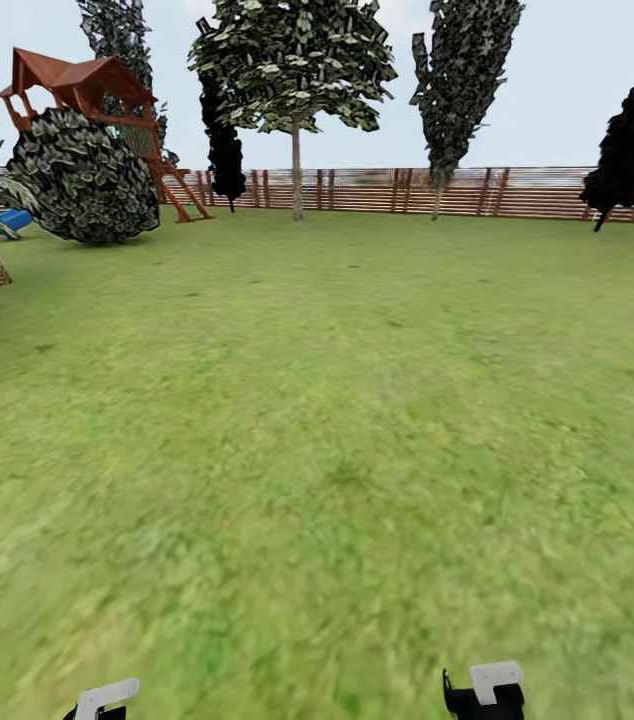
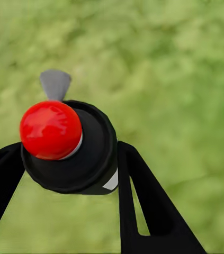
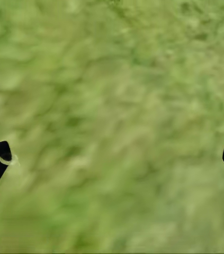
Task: In the garden, pick up the pesticide atomizer on the floor and spray pesticide onto both trees until each tree trunk is fully covered.
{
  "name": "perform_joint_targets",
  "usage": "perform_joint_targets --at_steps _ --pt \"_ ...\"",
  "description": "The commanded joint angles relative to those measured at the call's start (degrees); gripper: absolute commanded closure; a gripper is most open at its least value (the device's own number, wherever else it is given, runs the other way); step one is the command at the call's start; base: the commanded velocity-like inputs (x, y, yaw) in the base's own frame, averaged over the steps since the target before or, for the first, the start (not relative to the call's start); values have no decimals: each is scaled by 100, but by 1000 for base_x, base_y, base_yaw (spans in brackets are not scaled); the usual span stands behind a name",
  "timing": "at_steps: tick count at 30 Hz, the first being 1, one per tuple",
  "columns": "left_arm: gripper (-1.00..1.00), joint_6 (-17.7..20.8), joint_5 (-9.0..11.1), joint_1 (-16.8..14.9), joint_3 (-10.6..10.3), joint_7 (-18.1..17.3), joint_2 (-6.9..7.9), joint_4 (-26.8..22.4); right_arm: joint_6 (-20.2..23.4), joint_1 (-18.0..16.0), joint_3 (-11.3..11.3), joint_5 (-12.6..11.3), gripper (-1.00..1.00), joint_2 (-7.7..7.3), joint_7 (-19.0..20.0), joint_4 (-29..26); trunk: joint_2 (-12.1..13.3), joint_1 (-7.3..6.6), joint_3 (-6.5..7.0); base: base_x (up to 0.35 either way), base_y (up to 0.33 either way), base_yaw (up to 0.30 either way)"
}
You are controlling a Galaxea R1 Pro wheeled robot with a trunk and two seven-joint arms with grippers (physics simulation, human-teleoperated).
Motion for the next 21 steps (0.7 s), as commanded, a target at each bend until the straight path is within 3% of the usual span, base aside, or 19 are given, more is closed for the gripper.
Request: perform_joint_targets --at_steps 1,13,21 --pt "100 3 0 0 0 0 0 -1 0 0 0 0 -100 0 0 0 0 0 0 339 0 269" --pt "100 3 -11 0 0 -9 -1 -1 -5 0 0 0 -100 1 0 0 0 0 0 339 0 275" --pt "100 5 -9 0 0 0 0 -1 6 0 0 -6 -100 1 0 0 0 0 0 339 0 44"
